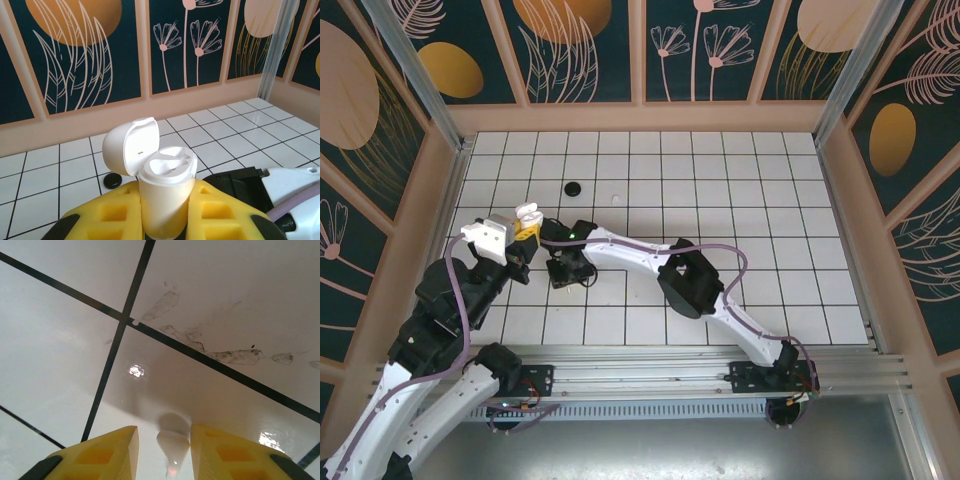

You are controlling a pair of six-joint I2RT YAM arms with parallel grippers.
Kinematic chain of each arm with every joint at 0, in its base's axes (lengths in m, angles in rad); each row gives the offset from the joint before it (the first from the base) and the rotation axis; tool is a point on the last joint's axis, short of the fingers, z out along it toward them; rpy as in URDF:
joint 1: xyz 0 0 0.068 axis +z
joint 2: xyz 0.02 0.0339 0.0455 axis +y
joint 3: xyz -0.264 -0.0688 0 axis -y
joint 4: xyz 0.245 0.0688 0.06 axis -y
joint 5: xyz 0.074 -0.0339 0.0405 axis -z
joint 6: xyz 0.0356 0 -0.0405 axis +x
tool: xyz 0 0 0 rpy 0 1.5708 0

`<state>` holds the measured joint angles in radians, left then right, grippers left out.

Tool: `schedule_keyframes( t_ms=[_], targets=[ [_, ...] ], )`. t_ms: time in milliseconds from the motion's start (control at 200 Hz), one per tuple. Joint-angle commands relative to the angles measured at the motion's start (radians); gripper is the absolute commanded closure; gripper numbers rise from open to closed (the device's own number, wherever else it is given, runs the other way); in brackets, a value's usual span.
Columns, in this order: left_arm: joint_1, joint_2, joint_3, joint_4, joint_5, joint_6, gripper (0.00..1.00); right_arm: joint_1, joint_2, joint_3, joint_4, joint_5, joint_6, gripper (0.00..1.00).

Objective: Insert wireless bluetooth earbuds into charging case

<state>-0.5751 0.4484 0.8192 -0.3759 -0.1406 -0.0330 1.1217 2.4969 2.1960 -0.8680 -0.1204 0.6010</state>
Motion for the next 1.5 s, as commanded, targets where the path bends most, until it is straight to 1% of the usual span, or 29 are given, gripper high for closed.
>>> schedule_keyframes(
  t_ms=[0,165,270,475,636,751,876,901,991,1091,1336,1496],
  targets=[
    [-0.003,-0.01,-0.004,0.0,-0.013,0.012,1.0,0.011,0.029,0.043,-0.063,0.027,-0.006,0.67],
    [-0.004,-0.01,-0.005,0.0,-0.014,0.012,1.0,0.015,0.047,0.067,-0.09,0.034,-0.015,0.68],
    [-0.003,-0.01,-0.003,0.0,-0.016,0.012,1.0,0.018,0.054,0.08,-0.107,0.04,-0.02,0.7],
    [-0.003,-0.01,-0.008,0.0,-0.017,0.012,1.0,0.024,0.069,0.1,-0.159,0.056,-0.027,0.7],
    [-0.004,-0.018,-0.012,0.004,-0.013,0.008,1.0,0.025,0.074,0.093,-0.16,0.06,-0.029,0.77],
    [-0.005,-0.028,-0.018,0.013,-0.009,0.001,1.0,0.022,0.06,0.096,-0.165,0.093,-0.038,0.78],
    [-0.004,-0.025,-0.02,0.032,0.022,-0.01,1.0,0.009,0.031,0.075,-0.18,0.13,-0.051,0.79],
    [-0.004,-0.022,-0.021,0.036,0.027,-0.015,1.0,0.005,0.02,0.064,-0.18,0.156,-0.053,0.79],
    [-0.004,-0.004,-0.019,0.055,0.055,-0.032,1.0,-0.013,-0.039,-0.001,-0.165,0.21,-0.062,0.8],
    [-0.004,0.018,-0.023,0.091,0.095,-0.051,1.0,-0.048,-0.134,-0.133,-0.111,0.249,-0.067,0.8],
    [-0.003,0.074,-0.076,0.247,0.261,-0.117,1.0,-0.176,-0.454,-0.561,0.153,0.198,-0.058,0.8],
    [-0.004,0.137,-0.12,0.372,0.363,-0.13,1.0,-0.256,-0.647,-0.752,0.27,0.212,-0.077,0.81]
  ],
)
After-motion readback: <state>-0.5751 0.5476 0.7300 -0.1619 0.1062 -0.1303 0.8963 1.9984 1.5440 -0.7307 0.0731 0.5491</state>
